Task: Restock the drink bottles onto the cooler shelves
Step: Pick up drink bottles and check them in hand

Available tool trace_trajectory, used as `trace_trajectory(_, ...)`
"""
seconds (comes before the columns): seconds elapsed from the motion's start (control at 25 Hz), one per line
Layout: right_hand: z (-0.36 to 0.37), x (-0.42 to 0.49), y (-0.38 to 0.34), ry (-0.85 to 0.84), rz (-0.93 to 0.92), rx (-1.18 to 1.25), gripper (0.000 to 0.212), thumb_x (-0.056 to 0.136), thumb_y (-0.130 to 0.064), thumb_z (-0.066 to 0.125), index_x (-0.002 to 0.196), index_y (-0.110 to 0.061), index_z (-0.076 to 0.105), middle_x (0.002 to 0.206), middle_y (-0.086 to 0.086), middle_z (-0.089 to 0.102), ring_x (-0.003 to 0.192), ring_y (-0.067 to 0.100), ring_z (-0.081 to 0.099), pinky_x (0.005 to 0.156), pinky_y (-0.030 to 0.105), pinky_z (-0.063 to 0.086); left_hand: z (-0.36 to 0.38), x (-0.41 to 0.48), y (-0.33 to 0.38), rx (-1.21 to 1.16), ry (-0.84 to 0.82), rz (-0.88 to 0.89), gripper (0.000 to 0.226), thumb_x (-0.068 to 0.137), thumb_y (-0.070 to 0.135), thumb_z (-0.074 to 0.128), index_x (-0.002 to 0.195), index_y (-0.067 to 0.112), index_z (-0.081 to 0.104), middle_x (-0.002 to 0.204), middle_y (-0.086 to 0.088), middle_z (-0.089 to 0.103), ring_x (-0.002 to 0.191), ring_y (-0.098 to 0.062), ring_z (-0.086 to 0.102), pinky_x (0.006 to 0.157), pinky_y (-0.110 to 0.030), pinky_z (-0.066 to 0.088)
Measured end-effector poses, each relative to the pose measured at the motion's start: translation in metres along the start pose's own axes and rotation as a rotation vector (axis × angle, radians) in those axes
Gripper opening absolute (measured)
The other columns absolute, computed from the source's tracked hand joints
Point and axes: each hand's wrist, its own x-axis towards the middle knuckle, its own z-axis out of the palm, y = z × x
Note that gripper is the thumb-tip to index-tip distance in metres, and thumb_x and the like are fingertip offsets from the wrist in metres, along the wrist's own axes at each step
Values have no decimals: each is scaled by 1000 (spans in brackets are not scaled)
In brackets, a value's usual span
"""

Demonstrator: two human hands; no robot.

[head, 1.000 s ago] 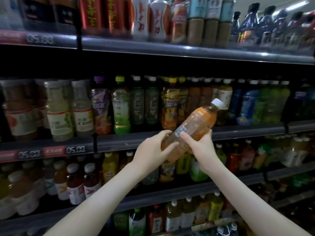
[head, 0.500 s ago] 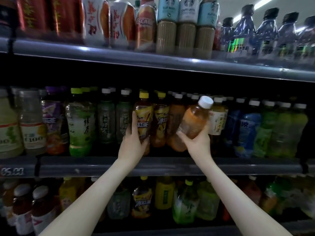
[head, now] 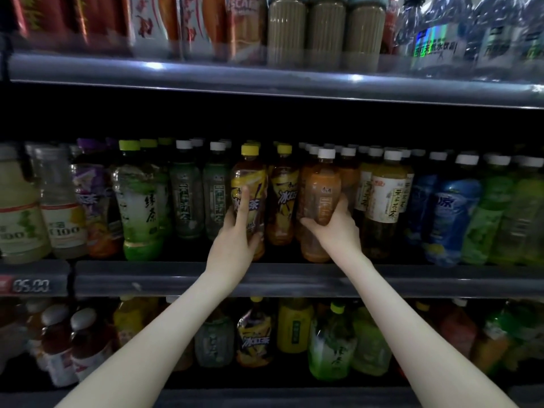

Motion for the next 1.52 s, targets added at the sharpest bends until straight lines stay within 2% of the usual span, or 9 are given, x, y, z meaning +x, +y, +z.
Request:
trace_trajectory(0.16,9,-37,-15,196,-92,-8,111,83,-33,73,150,-29,-15,158,13,10,144,31,17,115,51,24,-6,-13,-2,184,75,58,86,92,31,58,151,33,-5,148,-17,34,122,-36,49,73,-37,54)
trace_trajectory(0.28,56,-106,-27,351,-431,49,82,88,-14,67,149,-19,13,151,10,25,141,24,24,115,37,27,-19,-57,-23,27,271,255,54,91,19,59,141,10,43,135,-13,53,119,-24,53,89,-27,50)
trace_trajectory(0.4,143,-178,-29,-82,-443,211,54,90,-7,61,139,-14,40,134,-2,45,127,13,44,106,32,40,-41,-135,-96,-4,244,319,30,92,9,50,119,3,63,118,-10,65,109,-18,59,94,-22,47)
trace_trajectory(0.64,392,-337,-21,-843,-79,-7,40,89,-10,65,127,-11,54,114,-2,53,108,15,54,94,28,45,-111,-357,-344,211,-354,-5,46,87,19,43,132,8,46,121,-12,62,105,-26,60,82,-33,54)
trace_trajectory(0.8,526,-456,24,-1052,264,-168,39,88,-6,64,126,-8,53,115,7,57,97,21,55,69,13,40,-132,-512,-458,252,-550,-338,51,78,26,37,126,10,42,107,-10,68,84,-25,68,60,-26,56)
trace_trajectory(0.96,605,-537,123,-1080,441,-369,37,88,-2,59,125,-3,52,117,21,59,101,33,58,80,29,40,-65,-626,-514,170,-619,-481,50,75,27,38,122,13,49,106,-5,68,86,-21,68,59,-25,54)
trace_trajectory(1.16,683,-592,274,-1040,369,-606,53,91,-6,56,141,-10,40,134,17,48,121,34,46,91,36,38,67,-729,-562,51,-627,-642,50,84,24,42,130,9,52,119,-8,63,102,-25,63,75,-30,54)
trace_trajectory(1.28,727,-617,356,-1162,231,-747,61,91,-21,62,145,-15,33,135,16,44,120,36,45,93,39,40,133,-786,-575,-28,-694,-747,52,88,15,55,138,8,45,132,-11,55,115,-29,56,87,-36,50)
trace_trajectory(1.52,752,-635,409,-1287,-70,-942,39,96,-29,52,130,-11,44,111,18,53,96,35,58,68,34,45,180,-826,-575,-38,-814,-852,54,96,22,45,148,16,28,150,-2,33,133,-22,35,102,-30,34)
